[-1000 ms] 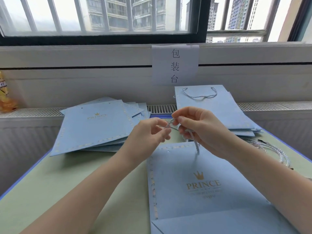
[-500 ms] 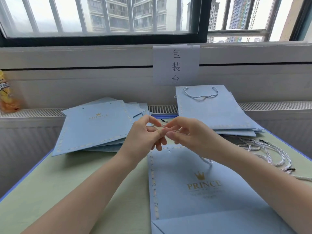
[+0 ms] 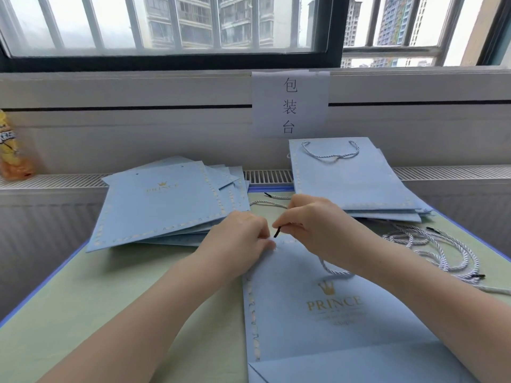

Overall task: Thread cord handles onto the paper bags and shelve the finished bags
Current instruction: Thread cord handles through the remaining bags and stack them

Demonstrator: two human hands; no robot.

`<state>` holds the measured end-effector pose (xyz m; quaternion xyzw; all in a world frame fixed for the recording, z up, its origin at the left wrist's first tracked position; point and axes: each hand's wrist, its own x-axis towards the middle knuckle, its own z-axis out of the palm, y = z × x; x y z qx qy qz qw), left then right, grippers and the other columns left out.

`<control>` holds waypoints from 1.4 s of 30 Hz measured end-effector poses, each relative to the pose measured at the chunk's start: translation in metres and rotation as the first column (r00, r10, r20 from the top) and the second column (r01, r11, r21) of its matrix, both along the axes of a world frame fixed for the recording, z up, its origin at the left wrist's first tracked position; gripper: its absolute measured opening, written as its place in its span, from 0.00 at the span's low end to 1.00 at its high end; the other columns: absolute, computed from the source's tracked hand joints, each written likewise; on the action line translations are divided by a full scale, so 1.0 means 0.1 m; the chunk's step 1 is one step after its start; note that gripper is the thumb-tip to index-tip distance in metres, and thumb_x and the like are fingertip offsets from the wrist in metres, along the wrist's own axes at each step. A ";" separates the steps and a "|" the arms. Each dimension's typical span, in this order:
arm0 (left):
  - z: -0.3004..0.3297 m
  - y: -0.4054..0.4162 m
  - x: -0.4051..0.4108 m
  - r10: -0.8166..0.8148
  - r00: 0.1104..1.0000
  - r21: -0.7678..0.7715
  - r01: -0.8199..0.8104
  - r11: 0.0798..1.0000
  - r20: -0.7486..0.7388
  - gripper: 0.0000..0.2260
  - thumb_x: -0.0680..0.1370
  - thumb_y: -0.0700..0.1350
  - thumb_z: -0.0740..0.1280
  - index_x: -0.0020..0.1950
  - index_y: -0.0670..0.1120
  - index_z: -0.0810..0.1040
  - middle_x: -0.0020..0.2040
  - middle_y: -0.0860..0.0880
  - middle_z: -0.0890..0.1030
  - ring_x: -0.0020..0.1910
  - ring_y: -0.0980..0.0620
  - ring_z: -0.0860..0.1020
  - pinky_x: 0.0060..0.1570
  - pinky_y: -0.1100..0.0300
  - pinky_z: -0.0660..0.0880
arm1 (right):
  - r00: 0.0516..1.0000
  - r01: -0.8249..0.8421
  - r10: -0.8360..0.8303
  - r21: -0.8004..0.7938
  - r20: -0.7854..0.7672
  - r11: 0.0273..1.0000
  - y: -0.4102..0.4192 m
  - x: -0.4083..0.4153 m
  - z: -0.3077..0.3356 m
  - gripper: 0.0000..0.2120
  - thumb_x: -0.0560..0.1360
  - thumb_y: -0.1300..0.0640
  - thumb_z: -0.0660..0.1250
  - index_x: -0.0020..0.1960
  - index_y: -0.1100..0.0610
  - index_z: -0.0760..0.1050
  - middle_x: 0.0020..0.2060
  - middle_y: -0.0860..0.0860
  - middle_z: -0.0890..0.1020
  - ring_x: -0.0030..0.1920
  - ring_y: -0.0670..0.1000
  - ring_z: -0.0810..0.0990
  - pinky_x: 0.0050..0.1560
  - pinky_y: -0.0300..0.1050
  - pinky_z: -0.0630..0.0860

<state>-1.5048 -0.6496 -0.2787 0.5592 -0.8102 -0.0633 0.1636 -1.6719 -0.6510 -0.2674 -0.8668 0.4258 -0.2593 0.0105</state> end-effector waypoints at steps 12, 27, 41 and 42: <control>0.00 -0.01 -0.01 0.037 0.952 0.043 -0.025 0.999 -0.305 0.05 0.79 0.43 0.63 0.43 0.48 0.74 0.39 0.54 0.74 0.45 0.49 0.75 0.48 0.52 0.73 | 0.989 -0.073 0.071 -0.009 -0.132 0.997 0.06 0.01 0.06 0.02 0.73 0.59 0.68 0.41 0.57 0.78 0.36 0.44 0.69 0.34 0.44 0.68 0.35 0.30 0.62; 0.03 0.02 -0.06 -0.144 0.854 -0.105 0.106 0.989 -0.501 0.08 0.80 0.39 0.62 0.41 0.43 0.75 0.34 0.52 0.74 0.34 0.57 0.70 0.36 0.66 0.66 | 0.980 -0.003 -0.076 0.398 0.183 0.917 -0.01 -0.06 0.08 0.10 0.69 0.53 0.72 0.45 0.47 0.72 0.44 0.45 0.78 0.46 0.44 0.76 0.49 0.42 0.74; 0.12 0.00 0.06 0.184 0.605 0.378 0.211 0.902 -0.775 0.24 0.73 0.63 0.59 0.35 0.44 0.78 0.35 0.42 0.80 0.34 0.46 0.79 0.41 0.55 0.76 | 0.956 -0.051 -0.052 0.338 0.288 0.940 0.05 0.00 0.13 0.08 0.69 0.56 0.74 0.46 0.53 0.78 0.40 0.47 0.80 0.42 0.45 0.77 0.45 0.40 0.74; 0.11 0.00 0.06 0.185 0.608 0.381 0.210 0.900 -0.772 0.24 0.71 0.64 0.59 0.36 0.43 0.79 0.36 0.42 0.81 0.34 0.46 0.79 0.42 0.54 0.76 | 0.959 -0.051 -0.050 0.340 0.281 0.939 0.04 -0.01 0.13 0.08 0.69 0.55 0.74 0.47 0.51 0.78 0.42 0.47 0.80 0.41 0.44 0.76 0.45 0.39 0.73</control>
